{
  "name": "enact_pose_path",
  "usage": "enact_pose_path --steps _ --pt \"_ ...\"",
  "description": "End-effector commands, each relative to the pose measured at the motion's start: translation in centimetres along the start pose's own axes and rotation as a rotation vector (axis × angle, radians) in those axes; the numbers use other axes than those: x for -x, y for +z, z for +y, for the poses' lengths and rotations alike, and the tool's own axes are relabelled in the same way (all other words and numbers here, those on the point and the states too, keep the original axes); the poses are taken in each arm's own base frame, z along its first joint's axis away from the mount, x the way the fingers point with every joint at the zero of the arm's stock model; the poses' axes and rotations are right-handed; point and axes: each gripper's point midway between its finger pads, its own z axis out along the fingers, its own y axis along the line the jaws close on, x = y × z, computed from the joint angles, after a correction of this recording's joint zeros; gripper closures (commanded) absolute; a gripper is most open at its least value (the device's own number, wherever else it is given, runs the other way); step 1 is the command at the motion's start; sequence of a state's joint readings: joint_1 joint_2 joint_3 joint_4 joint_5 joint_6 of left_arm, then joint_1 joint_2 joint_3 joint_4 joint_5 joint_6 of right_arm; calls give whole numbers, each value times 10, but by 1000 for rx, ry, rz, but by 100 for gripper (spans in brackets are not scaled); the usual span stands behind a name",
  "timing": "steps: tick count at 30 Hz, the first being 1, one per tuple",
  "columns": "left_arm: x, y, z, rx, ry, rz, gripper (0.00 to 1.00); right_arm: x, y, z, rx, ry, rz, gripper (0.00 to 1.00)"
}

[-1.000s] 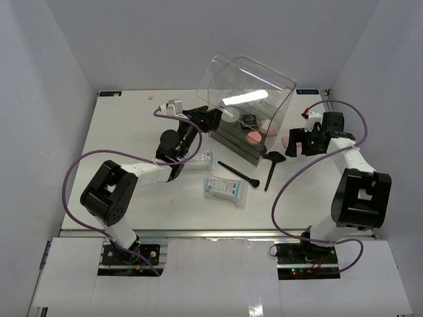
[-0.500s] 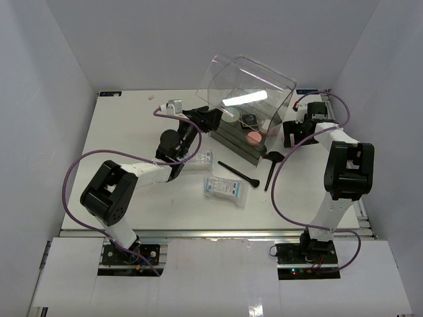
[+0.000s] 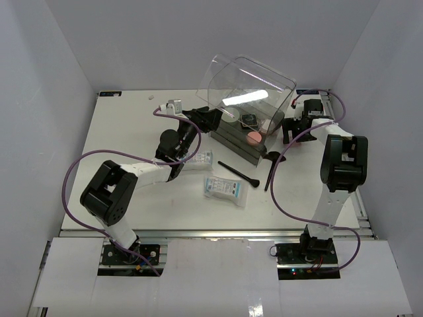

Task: Organize the makeup

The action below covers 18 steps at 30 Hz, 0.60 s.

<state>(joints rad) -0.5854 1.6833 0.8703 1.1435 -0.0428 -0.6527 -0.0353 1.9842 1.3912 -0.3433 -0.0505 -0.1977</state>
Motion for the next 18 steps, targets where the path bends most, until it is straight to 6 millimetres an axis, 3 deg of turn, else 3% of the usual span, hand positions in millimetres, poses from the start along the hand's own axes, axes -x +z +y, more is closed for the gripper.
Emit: enact_pose_path --steps 1,10,16,18 --pt "33 3 -26 -63 -13 -73 2 14 6 0 -10 2 -27 10" --pt "33 3 -26 -63 -20 -70 2 13 12 3 -20 19 -14 10" --pt "34 2 -25 -59 -21 -72 2 2 18 4 -23 24 24 0" --pt "34 1 -25 -58 -20 -72 2 -1 19 5 -21 26 33 6"
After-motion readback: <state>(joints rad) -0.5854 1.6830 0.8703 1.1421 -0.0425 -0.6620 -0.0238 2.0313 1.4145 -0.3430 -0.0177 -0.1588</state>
